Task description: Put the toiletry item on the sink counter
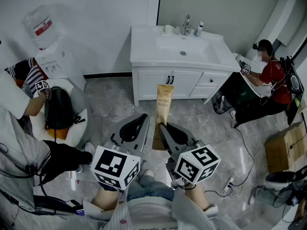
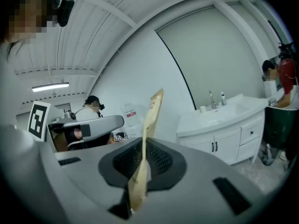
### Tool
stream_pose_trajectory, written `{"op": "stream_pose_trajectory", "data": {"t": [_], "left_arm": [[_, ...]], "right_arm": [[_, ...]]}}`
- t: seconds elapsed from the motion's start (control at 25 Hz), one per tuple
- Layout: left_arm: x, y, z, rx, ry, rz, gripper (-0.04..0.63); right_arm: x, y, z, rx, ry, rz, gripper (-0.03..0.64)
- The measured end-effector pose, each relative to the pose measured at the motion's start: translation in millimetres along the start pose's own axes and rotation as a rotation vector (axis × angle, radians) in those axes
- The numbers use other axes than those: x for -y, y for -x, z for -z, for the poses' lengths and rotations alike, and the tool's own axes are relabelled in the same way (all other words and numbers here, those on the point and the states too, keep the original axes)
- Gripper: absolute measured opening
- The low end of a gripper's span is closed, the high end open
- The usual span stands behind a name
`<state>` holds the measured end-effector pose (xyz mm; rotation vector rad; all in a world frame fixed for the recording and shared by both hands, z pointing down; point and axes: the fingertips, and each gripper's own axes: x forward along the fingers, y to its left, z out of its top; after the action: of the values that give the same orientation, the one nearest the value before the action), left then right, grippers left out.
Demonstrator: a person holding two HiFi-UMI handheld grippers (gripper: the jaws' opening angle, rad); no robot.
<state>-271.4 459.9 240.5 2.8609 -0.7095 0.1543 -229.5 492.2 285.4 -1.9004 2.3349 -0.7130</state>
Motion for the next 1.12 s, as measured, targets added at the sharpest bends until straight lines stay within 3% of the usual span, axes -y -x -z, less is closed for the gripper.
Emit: {"op": "stream_pose_trajectory", "data": {"t": [0.76, 1.12], "left_arm": [[3, -40, 7, -0.029, -0.003, -0.006, 0.017], [-33, -102, 7, -0.038, -0.011, 0.002, 0.017]], "right_arm": [[52, 2, 5, -0.021, -0.047, 0.028, 0.029], [107, -42, -7, -0.015, -0.085, 0.047, 0.031]]}}
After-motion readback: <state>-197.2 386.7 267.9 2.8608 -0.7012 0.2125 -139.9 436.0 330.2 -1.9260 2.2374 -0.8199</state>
